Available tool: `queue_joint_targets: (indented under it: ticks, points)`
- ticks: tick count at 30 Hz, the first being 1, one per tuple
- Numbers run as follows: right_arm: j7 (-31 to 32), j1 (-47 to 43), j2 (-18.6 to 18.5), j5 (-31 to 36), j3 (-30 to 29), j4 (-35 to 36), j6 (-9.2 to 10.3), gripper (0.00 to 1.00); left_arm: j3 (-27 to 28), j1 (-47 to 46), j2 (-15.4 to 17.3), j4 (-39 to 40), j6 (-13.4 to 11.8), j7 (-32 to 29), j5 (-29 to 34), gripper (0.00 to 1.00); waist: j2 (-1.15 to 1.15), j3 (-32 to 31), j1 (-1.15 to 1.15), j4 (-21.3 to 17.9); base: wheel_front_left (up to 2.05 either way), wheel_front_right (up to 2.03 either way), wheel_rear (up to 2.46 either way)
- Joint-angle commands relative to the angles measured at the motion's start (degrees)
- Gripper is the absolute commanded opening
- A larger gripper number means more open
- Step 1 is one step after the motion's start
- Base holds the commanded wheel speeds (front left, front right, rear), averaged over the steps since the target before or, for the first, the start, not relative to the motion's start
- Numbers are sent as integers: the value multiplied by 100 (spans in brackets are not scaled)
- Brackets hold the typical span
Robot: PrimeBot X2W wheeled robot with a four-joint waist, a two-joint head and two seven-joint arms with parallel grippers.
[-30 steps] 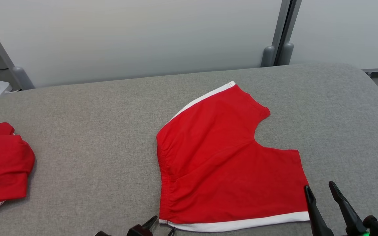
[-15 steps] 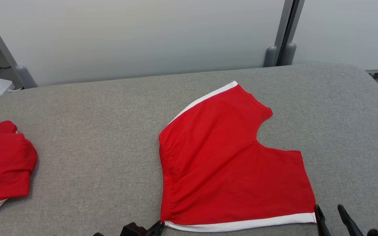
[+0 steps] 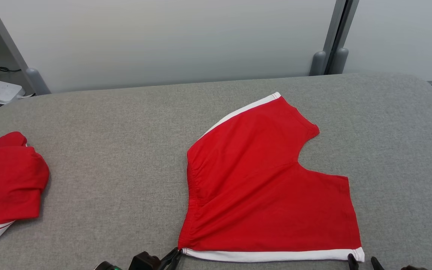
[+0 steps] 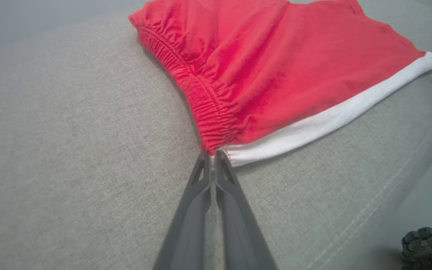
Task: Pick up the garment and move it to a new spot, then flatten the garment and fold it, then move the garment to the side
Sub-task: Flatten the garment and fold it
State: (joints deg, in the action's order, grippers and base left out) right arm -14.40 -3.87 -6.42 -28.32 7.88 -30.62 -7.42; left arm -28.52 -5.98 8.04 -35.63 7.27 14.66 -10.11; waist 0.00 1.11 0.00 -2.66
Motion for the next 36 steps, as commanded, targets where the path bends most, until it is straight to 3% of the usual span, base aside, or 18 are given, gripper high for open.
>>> queue_joint_targets:
  ticks: [1, 3, 5, 7, 9, 10, 16, 20, 29, 36]
  points:
    - [-60, 217, -102, -67, 178, 2, -7, 80, 196, -80, 68, 131, 22, 34, -52, 0, 0, 6, 0, -3, 0, 0, 0]
    - [-60, 327, -116, -182, 255, -182, -7, 61, 165, -109, 60, 142, 22, 34, -46, 0, 0, 10, 0, 9, 0, 0, 0]
    - [-60, 402, -119, -269, 305, -296, -7, 50, 129, -142, 58, 160, 22, 34, -56, 0, 0, 10, 0, 17, 0, 0, 0]
    - [-60, 464, -114, -325, 350, -389, -7, 49, 122, -160, 63, 172, 22, 34, -72, 0, 0, 11, 0, 9, 0, 0, 0]
    - [-60, 525, -102, -399, 395, -525, -7, 38, 100, -171, 65, 183, 22, 34, -83, 0, 0, 10, 0, 1, 0, 0, 0]
    - [-60, 588, -85, -483, 451, -675, -7, 0, 82, -180, 75, 186, 22, 34, -91, 0, 0, 13, 0, -16, 0, 0, 0]
    - [-60, 686, -151, -570, 554, -825, -7, 0, 46, -204, 141, 211, 22, 34, -105, 0, 0, 26, 0, -73, 0, 0, 0]
    - [-60, 580, -274, -493, 326, -472, -7, 0, 36, -203, 213, 377, 22, 34, -144, 0, 0, 43, 0, -118, 0, 0, 0]
    - [-60, -318, -569, -122, -488, 1691, -7, 0, -211, 111, 613, 1586, 22, 29, -340, 0, 0, 19, 0, -224, 0, 0, 0]
    - [-60, -1397, -685, 5, -1075, 3229, -7, 0, -463, 479, 894, 3297, 22, -422, -744, 0, 0, -3, 0, -171, 0, 0, 0]
